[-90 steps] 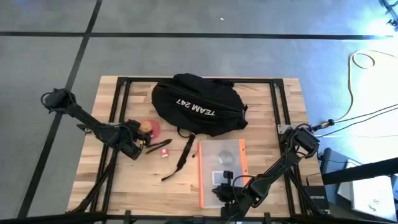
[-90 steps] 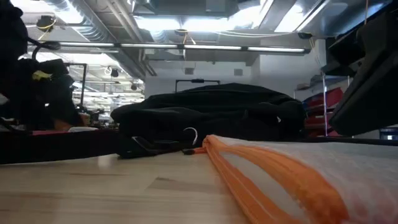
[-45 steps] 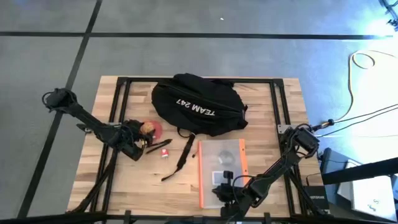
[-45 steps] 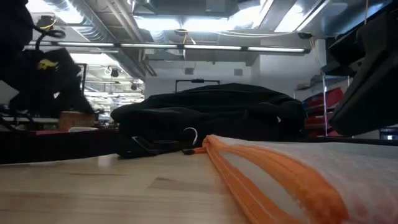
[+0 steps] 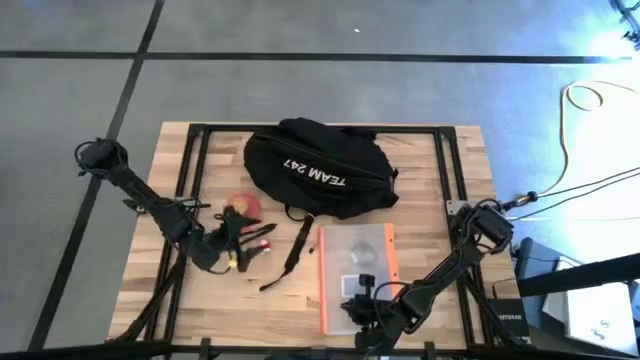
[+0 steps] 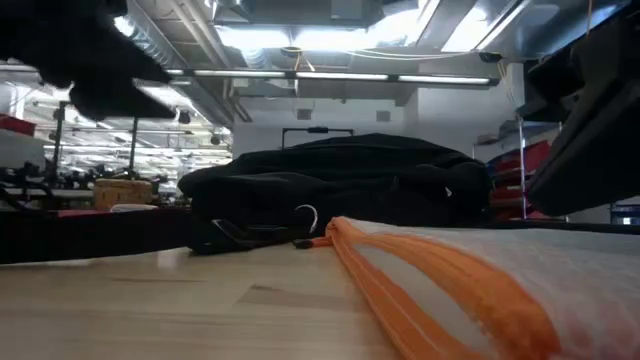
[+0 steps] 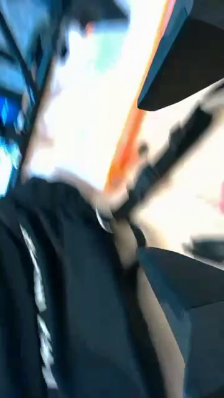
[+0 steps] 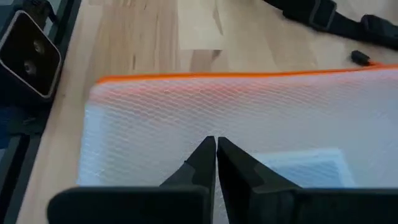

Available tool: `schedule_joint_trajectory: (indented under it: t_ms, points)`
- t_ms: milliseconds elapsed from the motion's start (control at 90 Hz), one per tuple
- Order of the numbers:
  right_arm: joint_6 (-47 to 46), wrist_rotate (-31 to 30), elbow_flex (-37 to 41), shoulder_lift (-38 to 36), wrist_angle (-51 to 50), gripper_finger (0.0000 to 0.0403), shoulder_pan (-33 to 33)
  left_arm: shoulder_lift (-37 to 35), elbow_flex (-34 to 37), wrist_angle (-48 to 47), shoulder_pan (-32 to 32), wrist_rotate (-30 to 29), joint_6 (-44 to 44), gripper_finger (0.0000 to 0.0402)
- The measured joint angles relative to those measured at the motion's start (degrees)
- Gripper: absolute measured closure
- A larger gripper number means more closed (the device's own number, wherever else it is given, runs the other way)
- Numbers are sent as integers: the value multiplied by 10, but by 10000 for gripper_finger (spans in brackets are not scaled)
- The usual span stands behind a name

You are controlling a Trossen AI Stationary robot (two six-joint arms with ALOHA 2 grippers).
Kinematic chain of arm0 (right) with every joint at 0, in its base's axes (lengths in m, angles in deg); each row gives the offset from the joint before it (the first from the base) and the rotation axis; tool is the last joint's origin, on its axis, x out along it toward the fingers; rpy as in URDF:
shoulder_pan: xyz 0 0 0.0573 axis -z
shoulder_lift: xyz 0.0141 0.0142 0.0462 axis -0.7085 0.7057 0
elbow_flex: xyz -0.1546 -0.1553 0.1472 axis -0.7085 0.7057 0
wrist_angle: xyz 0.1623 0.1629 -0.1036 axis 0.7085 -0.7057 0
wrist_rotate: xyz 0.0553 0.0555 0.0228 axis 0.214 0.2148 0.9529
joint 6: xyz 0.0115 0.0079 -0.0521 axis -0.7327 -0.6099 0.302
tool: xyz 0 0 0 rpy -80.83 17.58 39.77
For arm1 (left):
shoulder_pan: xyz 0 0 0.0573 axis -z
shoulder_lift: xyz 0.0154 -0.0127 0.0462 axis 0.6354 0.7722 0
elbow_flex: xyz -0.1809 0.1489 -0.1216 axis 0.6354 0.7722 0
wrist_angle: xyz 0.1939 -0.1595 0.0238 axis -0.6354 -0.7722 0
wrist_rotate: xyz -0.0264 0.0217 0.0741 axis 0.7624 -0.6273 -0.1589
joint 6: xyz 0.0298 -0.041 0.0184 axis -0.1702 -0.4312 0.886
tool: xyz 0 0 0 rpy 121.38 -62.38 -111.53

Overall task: Unpack backpack
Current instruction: Remove the colored items from the transparent white zip bag

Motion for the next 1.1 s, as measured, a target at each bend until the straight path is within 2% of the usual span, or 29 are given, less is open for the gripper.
schedule_joint_trajectory:
  t_ms: [144,300,356,433,533,667,767,900,1100]
  points:
    - [-102,-5,0,-46,-104,403,-2,18,0,53,3,1,39,38]
    - [-321,-75,0,-95,-307,397,-18,45,0,54,-6,3,29,38]
    - [-409,-69,0,-102,-383,386,-23,58,0,54,-9,3,20,38]
    - [-492,-21,1,-103,-456,359,-25,76,0,54,-9,4,3,38]
    - [-537,23,17,-103,-454,308,-28,96,0,56,-9,5,-12,38]
    - [-544,65,42,-103,-430,229,-28,115,0,71,-9,5,-19,38]
    - [-560,79,56,-103,-438,192,-28,118,0,73,-9,5,-20,38]
    - [-588,82,63,-103,-449,189,-37,118,0,75,-9,5,-20,38]
    - [-670,142,95,-103,-456,230,-65,118,0,75,-9,5,-20,38]
